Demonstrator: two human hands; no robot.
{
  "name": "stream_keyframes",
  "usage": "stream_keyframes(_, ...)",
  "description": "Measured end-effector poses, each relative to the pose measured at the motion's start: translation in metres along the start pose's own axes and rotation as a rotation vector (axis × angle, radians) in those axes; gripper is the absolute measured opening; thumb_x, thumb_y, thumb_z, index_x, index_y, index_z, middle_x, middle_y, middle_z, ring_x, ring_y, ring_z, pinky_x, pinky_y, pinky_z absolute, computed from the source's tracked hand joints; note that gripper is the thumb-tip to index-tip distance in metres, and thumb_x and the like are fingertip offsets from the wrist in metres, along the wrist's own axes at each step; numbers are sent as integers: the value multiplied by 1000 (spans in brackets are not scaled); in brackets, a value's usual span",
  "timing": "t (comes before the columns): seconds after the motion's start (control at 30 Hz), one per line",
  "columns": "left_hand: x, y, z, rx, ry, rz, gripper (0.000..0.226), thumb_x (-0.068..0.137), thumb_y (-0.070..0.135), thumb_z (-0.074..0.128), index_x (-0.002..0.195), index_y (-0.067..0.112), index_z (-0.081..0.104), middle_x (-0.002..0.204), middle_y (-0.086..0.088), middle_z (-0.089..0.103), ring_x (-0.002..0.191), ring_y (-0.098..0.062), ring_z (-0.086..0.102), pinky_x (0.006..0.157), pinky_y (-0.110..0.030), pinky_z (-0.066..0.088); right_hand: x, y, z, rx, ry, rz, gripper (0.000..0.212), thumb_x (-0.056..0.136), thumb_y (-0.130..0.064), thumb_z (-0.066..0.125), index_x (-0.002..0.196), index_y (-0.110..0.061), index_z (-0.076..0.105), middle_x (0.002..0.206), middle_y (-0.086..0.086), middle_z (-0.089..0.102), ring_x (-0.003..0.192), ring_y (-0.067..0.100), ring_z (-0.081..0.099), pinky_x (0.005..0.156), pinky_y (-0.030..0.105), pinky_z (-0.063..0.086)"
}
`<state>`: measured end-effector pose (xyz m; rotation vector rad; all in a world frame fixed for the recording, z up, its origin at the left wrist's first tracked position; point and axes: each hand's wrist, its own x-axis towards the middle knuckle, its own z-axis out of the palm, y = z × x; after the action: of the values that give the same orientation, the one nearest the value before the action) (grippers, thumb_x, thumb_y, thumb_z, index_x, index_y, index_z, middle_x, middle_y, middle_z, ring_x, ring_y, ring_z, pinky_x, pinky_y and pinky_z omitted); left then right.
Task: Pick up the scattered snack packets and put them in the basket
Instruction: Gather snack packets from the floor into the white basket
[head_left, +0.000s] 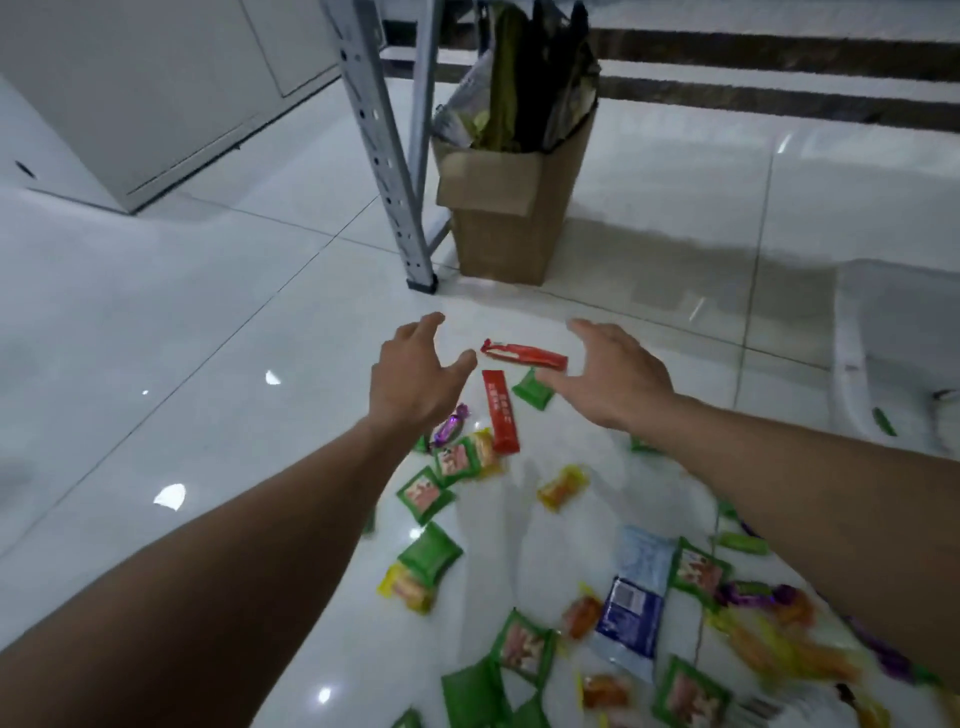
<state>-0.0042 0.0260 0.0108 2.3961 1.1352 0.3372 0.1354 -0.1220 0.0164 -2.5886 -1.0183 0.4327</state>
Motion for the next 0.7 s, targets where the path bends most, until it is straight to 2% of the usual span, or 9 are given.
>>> stream_keyframes(0.17,-11,-43,12,8,-69,-59,64,86,47,57,142,25,38,145,-9,43,132,-29,39,105,-43,36,3,-2,35,-45,-131,22,83,80,-61,61,148,-32,24,148,5,34,132,27,40,99,40,42)
stream_keyframes(0.33,-13,-63,37,93,-217,-27,70,83,49,61,144,31,33,147,-11,38,131,-32,37,103,-49,39,7,11,66,-72,-296,-53,95,76,-57,68,151,-32,16,156,5,22,140,25,29,109,41,35)
stream_keyframes(0.47,-16,-70,67,114,-391,1,75,81,51,65,146,34,30,141,-11,41,129,-30,37,104,-48,39,7,21,83,-116,-392,-107,97,70,-46,76,150,-35,21,157,1,20,141,21,26,110,41,35)
stream_keyframes(0.57,-19,-69,89,133,-466,21,78,81,53,66,147,34,29,140,-14,38,129,-34,36,106,-47,37,5,29,94,-158,-445,-135,85,71,-33,77,144,-32,33,148,1,31,134,20,34,103,39,41)
stream_keyframes(0.7,-18,-64,109,215,-446,41,72,81,57,63,144,37,32,142,-12,30,133,-38,26,107,-53,34,2,39,109,-163,-466,-141,63,72,-25,78,130,-27,53,131,2,43,123,20,40,97,38,44)
